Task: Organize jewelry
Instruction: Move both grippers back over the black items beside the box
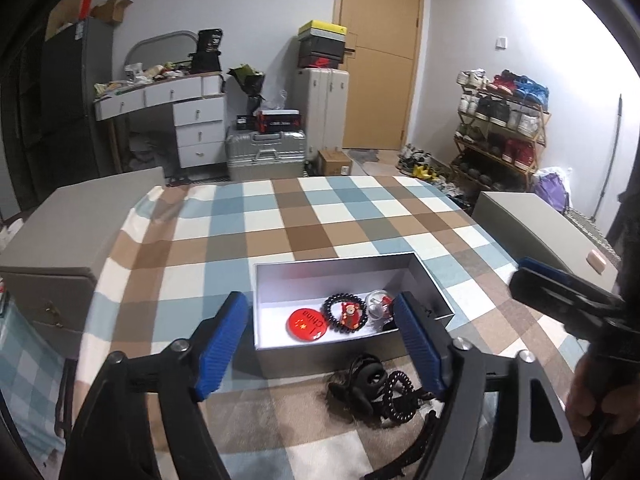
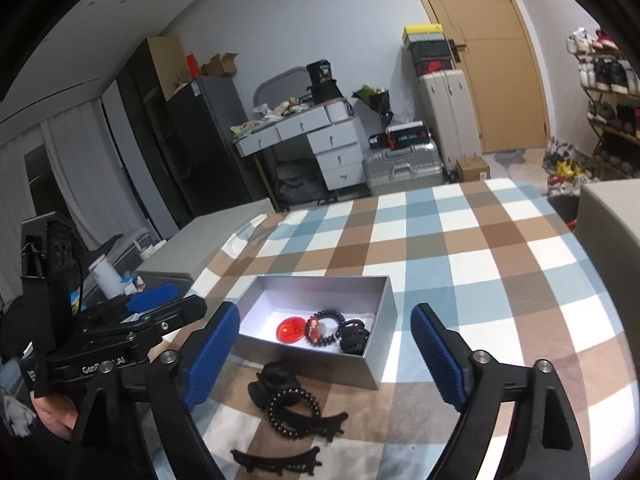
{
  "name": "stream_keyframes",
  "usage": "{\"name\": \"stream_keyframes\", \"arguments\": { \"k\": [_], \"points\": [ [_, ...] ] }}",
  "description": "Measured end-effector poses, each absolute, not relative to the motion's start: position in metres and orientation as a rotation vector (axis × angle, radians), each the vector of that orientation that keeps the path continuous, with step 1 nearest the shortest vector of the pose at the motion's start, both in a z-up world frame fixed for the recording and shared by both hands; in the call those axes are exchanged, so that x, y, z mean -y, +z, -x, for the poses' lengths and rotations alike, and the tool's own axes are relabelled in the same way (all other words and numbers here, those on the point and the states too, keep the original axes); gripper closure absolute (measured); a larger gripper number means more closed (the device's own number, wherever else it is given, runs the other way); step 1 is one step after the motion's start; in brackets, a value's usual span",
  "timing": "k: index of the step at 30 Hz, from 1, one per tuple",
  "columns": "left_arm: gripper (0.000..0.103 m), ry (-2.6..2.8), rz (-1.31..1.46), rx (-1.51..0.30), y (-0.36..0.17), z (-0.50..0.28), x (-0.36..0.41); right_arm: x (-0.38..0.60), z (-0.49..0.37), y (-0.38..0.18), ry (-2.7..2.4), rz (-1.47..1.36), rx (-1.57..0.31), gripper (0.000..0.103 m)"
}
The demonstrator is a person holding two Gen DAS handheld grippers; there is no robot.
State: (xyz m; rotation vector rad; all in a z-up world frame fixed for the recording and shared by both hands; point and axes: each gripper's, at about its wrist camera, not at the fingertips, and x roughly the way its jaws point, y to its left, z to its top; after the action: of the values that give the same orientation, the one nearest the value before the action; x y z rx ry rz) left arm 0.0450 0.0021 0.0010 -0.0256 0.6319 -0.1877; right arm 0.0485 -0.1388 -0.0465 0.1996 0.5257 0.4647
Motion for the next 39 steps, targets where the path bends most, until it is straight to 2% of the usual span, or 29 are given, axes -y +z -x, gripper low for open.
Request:
{"name": "stream_keyframes", "arguments": {
  "k": [1, 6, 10, 28, 39],
  "points": [
    [0.02, -0.179, 0.027, -0.623, 0.002, -0.042, -0.003, 0.139, -0.046, -0.046, 0.463, -0.197, -0.521, 0.01],
    [0.016, -0.15, 0.019, -0.609, 0.004, -0.028, -0.003, 0.141, -0.027, -0.044, 0.459, -0.19, -0.504, 0.004],
    [0.003, -0.142, 0.014, -0.611, 0.001, -0.017, -0.001, 0.144, -0.017, -0.044, 0.45, -0.194, -0.501, 0.001],
    [0.001, -0.303, 0.021, -0.911, -0.074, 0.008, 0.032, 0.161, 0.019, -0.088, 0.393, -0.205, -0.612, 0.0],
    [0.002, -0.255, 0.055, -0.948, -0.087, 0.001, 0.035, 0.173, 0.023, -0.101, 0.387, -0.241, -0.644, 0.0]
  ]
}}
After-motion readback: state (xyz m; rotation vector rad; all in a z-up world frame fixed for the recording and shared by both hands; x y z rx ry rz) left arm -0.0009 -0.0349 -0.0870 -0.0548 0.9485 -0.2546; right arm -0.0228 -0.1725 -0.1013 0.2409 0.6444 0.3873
